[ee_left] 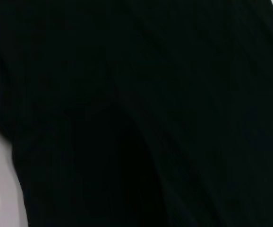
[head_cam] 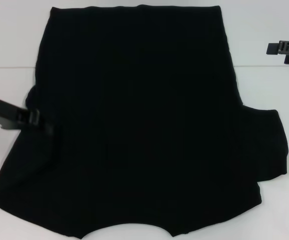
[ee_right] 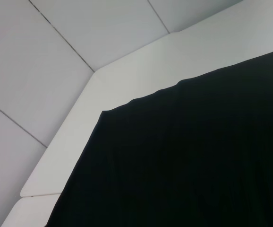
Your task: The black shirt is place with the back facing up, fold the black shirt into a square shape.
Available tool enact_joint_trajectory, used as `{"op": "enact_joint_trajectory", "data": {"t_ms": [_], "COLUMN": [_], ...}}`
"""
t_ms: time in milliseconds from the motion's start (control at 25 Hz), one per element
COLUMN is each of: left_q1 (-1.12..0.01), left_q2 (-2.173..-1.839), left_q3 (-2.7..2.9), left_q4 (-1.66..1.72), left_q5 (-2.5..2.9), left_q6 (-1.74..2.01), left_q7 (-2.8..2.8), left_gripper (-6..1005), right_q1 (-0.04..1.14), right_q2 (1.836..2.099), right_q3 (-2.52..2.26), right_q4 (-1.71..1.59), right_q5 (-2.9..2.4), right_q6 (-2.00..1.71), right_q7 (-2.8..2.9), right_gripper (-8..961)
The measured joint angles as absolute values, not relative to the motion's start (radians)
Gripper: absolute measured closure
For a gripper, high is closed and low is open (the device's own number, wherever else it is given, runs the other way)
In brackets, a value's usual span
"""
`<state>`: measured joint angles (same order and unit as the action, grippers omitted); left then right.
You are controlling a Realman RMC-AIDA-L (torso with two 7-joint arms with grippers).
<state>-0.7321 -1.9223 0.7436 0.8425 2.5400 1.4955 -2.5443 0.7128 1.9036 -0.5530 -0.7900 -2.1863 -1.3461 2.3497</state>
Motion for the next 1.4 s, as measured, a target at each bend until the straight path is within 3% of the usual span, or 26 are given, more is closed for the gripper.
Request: {"op": "enact_joint_trajectory", "data": {"t_ms": [200, 520, 640, 840, 1040, 1280, 1400], "left_q1": [-0.719, -0.632, -0.584, -0.565, -0.581, -0.613, -0.621], "left_q2": [-1.930, -1.910, -1.900, -1.925, -1.944, -1.953, -1.957], "left_q3": [0.764, 0.458, 0.432, 0.431, 0.436, 0.433, 0.430], "left_q4": [0.840, 0.884, 0.863, 0.859, 0.856, 0.858, 0.860], "left_q5": [2.538, 2.409, 2.346, 2.337, 2.336, 2.336, 2.334], "left_q6": [1.572, 1.646, 1.701, 1.694, 1.673, 1.668, 1.665], "left_q7": [-2.527, -2.362, -2.236, -2.188, -2.178, -2.181, -2.181], "left_gripper": [995, 925, 776, 501, 412, 305, 306], "right_q1": [0.710, 0.702, 0.693, 0.667, 0.612, 0.589, 0.596], "right_q2": [1.904, 1.894, 1.887, 1.866, 1.853, 1.853, 1.857], "right_q3": [-0.554, -0.552, -0.554, -0.527, -0.486, -0.487, -0.490], "right_q4": [-0.790, -0.791, -0.798, -0.850, -0.902, -0.851, -0.803], "right_q5": [-2.188, -2.189, -2.218, -2.379, -2.470, -2.522, -2.547], "right_q6": [-1.338, -1.344, -1.374, -1.503, -1.587, -1.613, -1.591], "right_q7": [2.348, 2.329, 2.325, 2.371, 2.457, 2.467, 2.468], "right_gripper": [93, 95, 96, 97, 98, 204, 257]}}
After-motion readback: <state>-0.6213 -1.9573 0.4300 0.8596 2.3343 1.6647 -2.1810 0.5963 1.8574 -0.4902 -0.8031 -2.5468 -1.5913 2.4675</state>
